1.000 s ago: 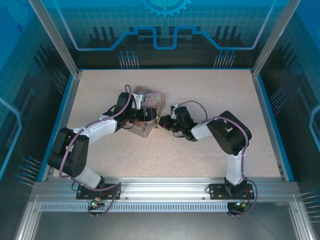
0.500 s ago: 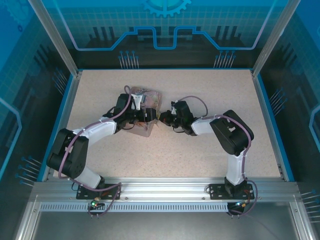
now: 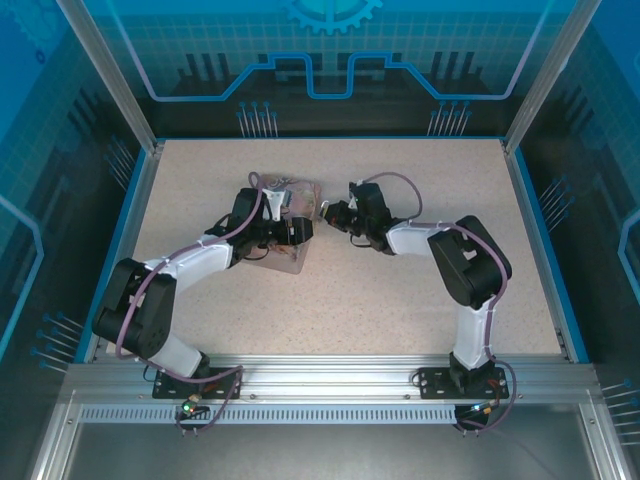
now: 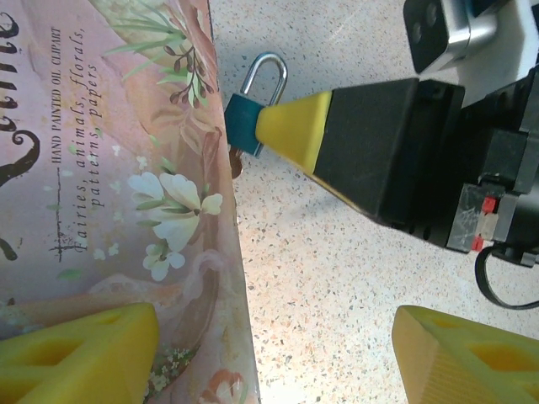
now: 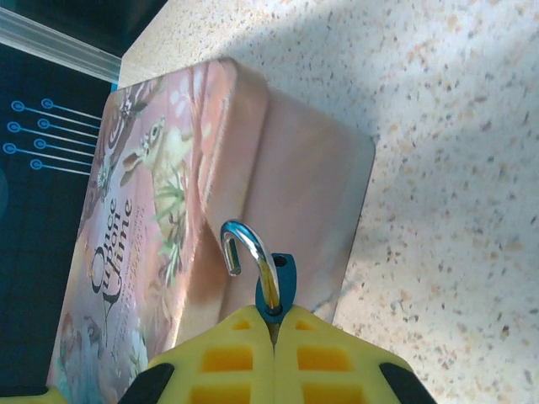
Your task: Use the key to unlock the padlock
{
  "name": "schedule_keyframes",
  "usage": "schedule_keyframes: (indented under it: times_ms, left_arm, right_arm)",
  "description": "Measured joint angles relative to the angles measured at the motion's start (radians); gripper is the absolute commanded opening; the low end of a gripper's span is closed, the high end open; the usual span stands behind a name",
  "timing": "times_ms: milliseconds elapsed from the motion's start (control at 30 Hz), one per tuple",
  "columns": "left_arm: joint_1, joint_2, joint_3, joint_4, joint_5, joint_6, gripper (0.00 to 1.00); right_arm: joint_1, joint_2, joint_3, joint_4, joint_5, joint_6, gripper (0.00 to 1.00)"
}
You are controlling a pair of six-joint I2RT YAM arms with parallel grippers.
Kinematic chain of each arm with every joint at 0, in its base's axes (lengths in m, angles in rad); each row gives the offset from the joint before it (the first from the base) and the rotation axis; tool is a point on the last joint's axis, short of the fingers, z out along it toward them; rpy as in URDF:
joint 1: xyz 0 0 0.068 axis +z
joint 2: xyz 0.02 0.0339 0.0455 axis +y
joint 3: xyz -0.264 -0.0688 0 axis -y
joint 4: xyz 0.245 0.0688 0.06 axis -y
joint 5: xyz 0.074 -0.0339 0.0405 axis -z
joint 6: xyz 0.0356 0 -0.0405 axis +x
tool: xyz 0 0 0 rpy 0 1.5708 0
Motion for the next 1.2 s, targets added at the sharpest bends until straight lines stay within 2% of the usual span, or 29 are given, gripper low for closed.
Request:
schedule_keyframes:
  times_ms: [200,233,300,433,533,667,833,1200]
  left_arm:
    - [0.000,-0.023,-0.002,-0.033,0.005,-0.008,0.81]
    - [0.000,-0.032,-0.002,-0.045,0.009,-0.009,0.85]
    - [0.000,-0.057,0.004,-0.091,0.019,-0.011,0.98]
    - [0.000,-0.105,0.082,-0.218,0.037,-0.023,0.99]
    - [0.000,-0.163,0.161,-0.263,0.046,-0.023,0.99]
    - [0.006,-0.286,0.192,-0.275,0.053,-0.027,0.99]
    - [0.031,-0.436,0.137,-0.282,0.058,-0.060,0.99]
    - [0.072,-0.579,0.005,-0.387,0.054,-0.087,0.99]
  right_arm:
    - [0.000,-0.081,-0.049,-0.094,0.045,-0.095,0.00]
    - [0.000,-0.118,-0.073,-0.118,0.053,-0.117,0.00]
    - [0.000,-0.206,-0.121,-0.170,0.060,-0.167,0.00]
    - [0.000,-0.425,-0.198,-0.283,0.022,-0.272,0.01]
    - [0.000,-0.576,-0.261,-0.352,-0.063,-0.317,0.01]
    - [0.002,-0.674,-0.369,-0.399,-0.181,-0.322,0.02]
    - [0.008,-0.678,-0.498,-0.416,-0.291,-0.263,0.02]
    - [-0.019,-0.402,-0.412,-0.416,-0.383,-0.260,0.03]
